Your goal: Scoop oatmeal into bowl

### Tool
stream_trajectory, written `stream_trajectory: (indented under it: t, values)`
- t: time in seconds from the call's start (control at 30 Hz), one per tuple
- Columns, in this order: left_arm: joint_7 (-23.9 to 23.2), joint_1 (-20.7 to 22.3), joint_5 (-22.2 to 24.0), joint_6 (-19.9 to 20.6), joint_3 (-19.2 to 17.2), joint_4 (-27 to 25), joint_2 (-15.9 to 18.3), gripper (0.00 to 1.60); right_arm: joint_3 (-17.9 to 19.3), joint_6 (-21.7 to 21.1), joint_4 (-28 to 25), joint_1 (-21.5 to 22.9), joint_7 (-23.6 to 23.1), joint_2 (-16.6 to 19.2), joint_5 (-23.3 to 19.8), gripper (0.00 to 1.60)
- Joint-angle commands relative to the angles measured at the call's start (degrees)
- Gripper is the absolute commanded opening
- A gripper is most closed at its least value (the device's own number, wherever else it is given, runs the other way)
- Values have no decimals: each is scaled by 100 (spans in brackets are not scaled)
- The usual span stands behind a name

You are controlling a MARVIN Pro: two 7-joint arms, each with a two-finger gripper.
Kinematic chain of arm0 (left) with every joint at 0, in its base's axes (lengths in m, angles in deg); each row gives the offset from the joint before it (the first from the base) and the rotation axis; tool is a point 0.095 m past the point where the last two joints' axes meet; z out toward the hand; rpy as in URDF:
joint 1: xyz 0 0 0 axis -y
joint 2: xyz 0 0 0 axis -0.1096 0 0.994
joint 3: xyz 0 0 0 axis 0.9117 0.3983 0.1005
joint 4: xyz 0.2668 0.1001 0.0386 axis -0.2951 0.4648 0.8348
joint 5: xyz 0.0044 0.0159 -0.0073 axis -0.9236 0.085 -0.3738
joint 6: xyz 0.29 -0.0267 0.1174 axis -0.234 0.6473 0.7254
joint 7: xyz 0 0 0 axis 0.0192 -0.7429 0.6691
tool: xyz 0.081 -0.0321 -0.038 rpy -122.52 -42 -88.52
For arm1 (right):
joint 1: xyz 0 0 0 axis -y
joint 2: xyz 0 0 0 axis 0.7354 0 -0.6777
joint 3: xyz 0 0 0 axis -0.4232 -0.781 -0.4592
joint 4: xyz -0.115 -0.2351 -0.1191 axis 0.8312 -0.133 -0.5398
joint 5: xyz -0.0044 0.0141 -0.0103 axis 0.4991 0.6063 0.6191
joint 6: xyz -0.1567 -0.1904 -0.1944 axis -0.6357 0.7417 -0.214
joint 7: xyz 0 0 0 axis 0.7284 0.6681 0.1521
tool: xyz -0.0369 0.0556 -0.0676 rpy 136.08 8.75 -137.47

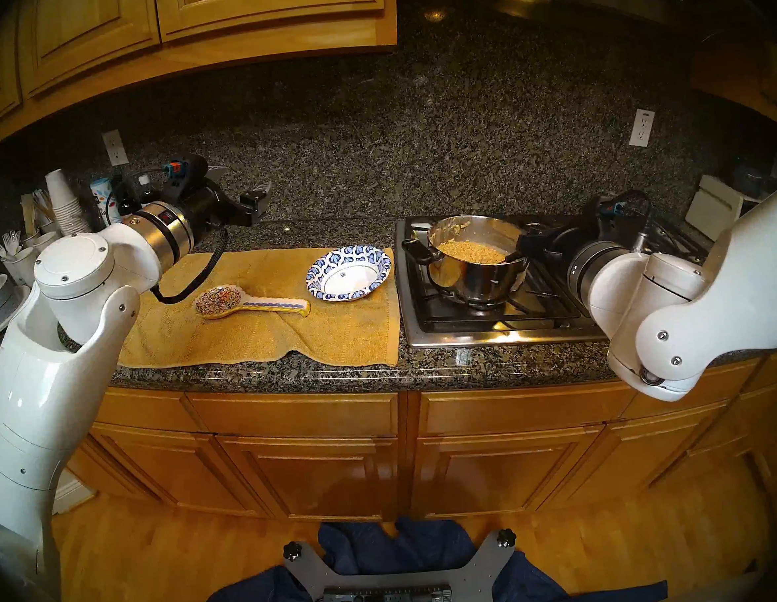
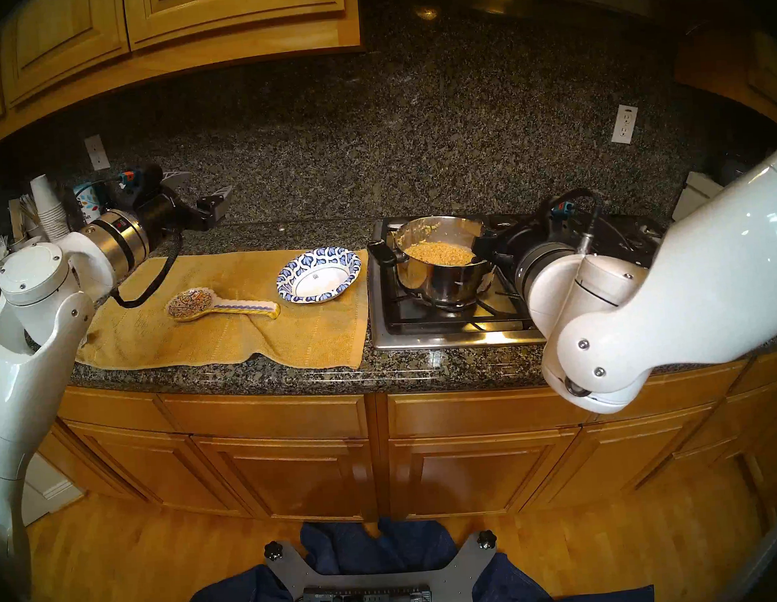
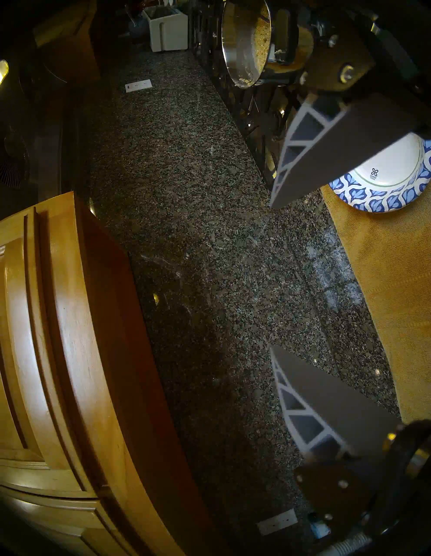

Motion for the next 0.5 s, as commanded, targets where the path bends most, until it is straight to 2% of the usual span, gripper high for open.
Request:
stream_trajectory:
  t: [0.0,0.1,0.13,0.17,0.2,0.23,0.33,0.47]
  values:
    - [-3,165,-12,-114,-99,-106,11,160,191,30,303,-68,594,-78,33,122]
    - [2,165,-7,-117,-97,-106,16,160,218,30,429,-153,586,-105,28,116]
    - [3,164,-5,-118,-96,-106,17,160,227,30,466,-181,588,-113,26,107]
    - [6,164,-2,-120,-95,-106,20,160,243,30,526,-228,595,-124,22,88]
    - [7,164,0,-121,-94,-106,22,160,230,30,562,-249,532,-122,-5,88]
    - [8,164,1,-122,-93,-106,23,160,252,30,586,-280,598,-129,11,80]
    - [11,164,4,-125,-92,-106,27,160,262,30,645,-352,602,-131,4,82]
    - [17,163,11,-132,-88,-106,34,160,296,30,731,-489,624,-136,-6,98]
